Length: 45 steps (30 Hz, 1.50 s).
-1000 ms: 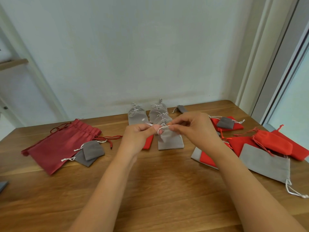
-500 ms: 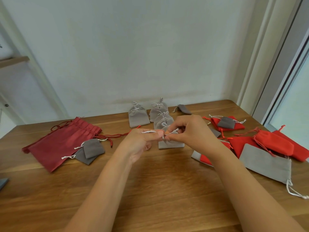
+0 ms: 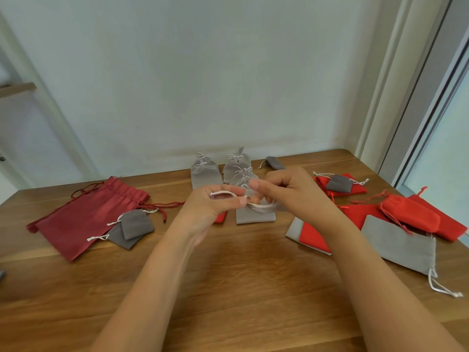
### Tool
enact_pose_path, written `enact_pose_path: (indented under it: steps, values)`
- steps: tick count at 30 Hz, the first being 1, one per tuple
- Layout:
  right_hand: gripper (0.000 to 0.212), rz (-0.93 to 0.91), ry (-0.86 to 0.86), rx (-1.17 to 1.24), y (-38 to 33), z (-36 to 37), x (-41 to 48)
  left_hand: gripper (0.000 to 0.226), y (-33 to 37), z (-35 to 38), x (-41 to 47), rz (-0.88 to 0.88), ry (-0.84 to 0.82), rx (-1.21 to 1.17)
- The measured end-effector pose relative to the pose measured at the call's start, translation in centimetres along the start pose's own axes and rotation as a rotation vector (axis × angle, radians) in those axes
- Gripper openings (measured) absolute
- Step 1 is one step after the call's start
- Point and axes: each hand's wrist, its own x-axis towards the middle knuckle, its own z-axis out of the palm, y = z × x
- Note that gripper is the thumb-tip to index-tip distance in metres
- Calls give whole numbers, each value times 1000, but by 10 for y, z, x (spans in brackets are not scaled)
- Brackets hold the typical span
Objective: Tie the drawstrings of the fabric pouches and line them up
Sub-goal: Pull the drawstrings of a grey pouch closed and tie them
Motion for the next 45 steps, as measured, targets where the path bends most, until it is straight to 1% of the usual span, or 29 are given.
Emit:
enact_pose_path:
  steps: [2, 4, 5, 8, 11, 13, 15, 17, 19, 21, 23, 26, 29, 31, 33, 38, 42, 45]
  values:
    - [26, 58, -7, 21, 0, -1, 1, 15, 1, 0, -1, 105, 5, 98]
    - [15, 74, -21, 0, 3, 1, 2, 17, 2, 0, -2, 195, -8, 186]
    - [11, 68, -24, -17, 4, 3, 3, 19, 1, 0, -2, 230, -5, 207]
    - [7, 50, -44, -58, 8, 2, 4, 26, -3, 2, -1, 320, -1, 218]
    - [13, 108, -143, -28, 7, 2, 3, 29, -5, 1, -1, 397, 10, 220]
    - [17, 145, -187, -4, 7, 6, 3, 24, -7, 0, -1, 442, 16, 270]
    - [19, 168, -178, -54, 9, 8, 4, 19, -10, 1, -2, 499, 35, 408]
    - [20, 188, -149, -87, 10, 10, 4, 19, -13, 2, -1, 599, 66, 556]
    - [15, 202, -114, -49, 11, 9, 4, 16, -17, 0, 3, 717, 108, 674]
    - [19, 212, -91, -32, 12, 8, 5, 14, -19, -2, 8, 792, 150, 771]
    - [21, 230, -94, -31, 12, 8, 5, 12, -20, -3, 9, 794, 153, 805]
    - [15, 296, -96, 61, 14, 6, 6, 8, -20, -1, 8, 756, 99, 824]
    - [13, 394, -99, 171, 16, 6, 6, 9, -20, 1, 7, 671, 20, 759]
    - [11, 408, -96, 287, 16, 8, 6, 14, -19, 1, 7, 633, 18, 709]
    - [19, 384, -85, 348, 16, 8, 6, 15, -19, 1, 6, 627, 16, 703]
    - [29, 360, -124, 336, 14, 1, 4, 14, -21, 2, 7, 681, -19, 725]
    - [35, 336, -105, 320, 13, -5, 4, 5, -24, 5, 8, 820, -19, 851]
    - [39, 303, -79, 311, 13, -5, 2, 6, -25, 5, 9, 839, 8, 863]
